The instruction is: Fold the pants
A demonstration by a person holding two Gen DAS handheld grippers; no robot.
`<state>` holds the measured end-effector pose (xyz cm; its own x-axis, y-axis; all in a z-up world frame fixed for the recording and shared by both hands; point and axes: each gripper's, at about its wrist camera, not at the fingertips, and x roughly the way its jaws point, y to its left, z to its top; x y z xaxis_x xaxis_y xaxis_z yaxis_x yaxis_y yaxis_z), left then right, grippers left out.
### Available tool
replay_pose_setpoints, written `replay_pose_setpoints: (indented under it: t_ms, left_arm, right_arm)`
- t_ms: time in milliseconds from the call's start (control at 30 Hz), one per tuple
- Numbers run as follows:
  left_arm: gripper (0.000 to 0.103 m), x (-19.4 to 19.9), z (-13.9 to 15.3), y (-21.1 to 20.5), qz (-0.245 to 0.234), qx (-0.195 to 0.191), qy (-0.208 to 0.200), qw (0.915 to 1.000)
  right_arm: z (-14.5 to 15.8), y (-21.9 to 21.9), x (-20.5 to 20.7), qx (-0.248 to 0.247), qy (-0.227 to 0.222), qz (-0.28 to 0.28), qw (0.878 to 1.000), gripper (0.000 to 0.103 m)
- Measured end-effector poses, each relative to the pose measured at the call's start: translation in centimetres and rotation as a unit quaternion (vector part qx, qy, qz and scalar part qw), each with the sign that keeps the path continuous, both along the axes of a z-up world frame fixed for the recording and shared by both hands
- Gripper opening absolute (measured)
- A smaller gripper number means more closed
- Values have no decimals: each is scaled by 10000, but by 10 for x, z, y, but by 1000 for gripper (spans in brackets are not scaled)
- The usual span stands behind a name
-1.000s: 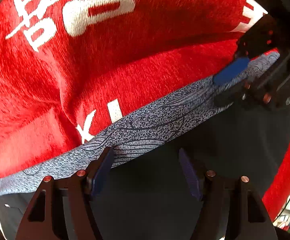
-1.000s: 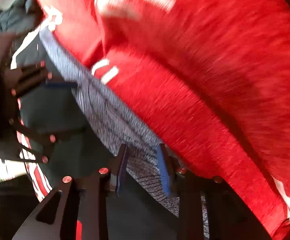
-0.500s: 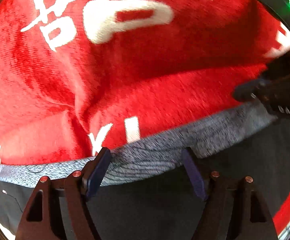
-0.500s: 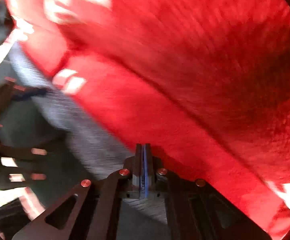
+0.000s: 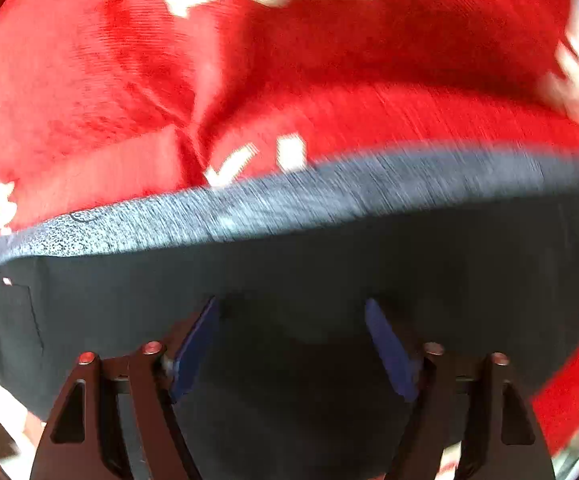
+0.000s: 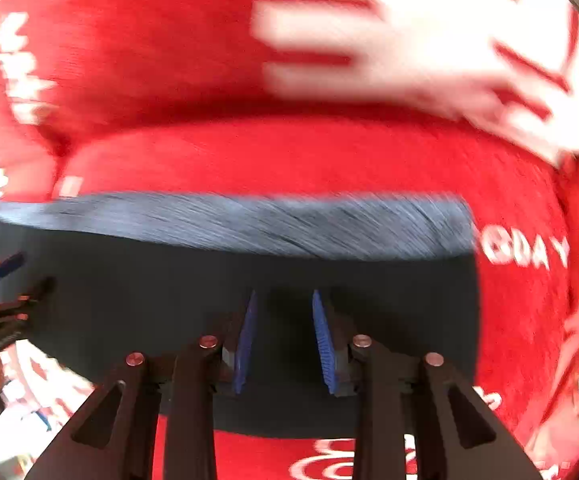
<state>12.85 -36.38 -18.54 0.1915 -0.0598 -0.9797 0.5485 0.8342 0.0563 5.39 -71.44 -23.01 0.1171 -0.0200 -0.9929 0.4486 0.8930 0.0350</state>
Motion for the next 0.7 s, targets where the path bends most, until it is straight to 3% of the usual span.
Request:
replay_pose_setpoints:
  t_ms: [100,267,367,500,700]
  left_arm:
    - [88,21,-4,-9,388,-69,72,9992]
    - [88,35,22,-10,501,147,-174,9985]
    - [88,27,53,15,614,146,-201,9978]
    - [88,12,81,64,757,572,-299,9950]
    - [88,9,74,150,1037,1133,-299,9877]
  right_arm:
    - [-2,-15,4,14,-442,-223,9988,32]
    - [11,-25,10,11,-384,-365,9986,33]
    - [28,-25,-2,375,-632,-475,9962,38]
    - [43,-8,-32,974,-745,-499,9912,40]
    - [41,52,-58,2270,-846,-552,9686,40]
